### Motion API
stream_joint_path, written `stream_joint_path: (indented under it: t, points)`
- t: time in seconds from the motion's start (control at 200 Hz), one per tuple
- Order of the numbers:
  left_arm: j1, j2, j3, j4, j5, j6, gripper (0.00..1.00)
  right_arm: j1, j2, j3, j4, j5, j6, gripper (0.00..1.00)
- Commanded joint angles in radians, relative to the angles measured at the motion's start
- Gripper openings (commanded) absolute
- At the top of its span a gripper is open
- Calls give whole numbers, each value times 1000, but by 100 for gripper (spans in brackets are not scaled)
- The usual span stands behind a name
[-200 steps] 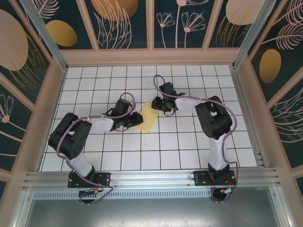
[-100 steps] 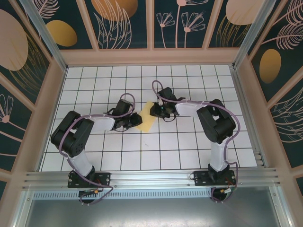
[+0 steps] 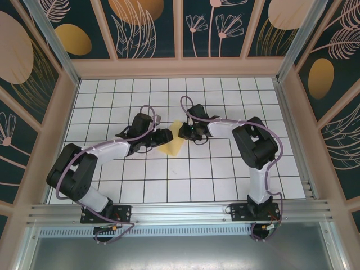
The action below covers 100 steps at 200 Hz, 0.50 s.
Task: Fold a paper plane with a square sheet of paper (pick it up from the middle)
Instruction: Fold the triangle a second time at the center of the table.
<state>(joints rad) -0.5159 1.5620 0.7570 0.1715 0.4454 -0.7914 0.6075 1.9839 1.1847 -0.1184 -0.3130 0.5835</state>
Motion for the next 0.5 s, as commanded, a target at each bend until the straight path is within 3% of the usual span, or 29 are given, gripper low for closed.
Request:
stream_joint_path:
  t: [0.0, 0.495]
  points:
    - [4, 4, -23, 94, 78, -41, 45, -8, 44, -5, -12, 9, 11, 26]
    - [4, 142, -25, 265, 80, -96, 51, -55, -62, -74, 117, -175, 61, 30]
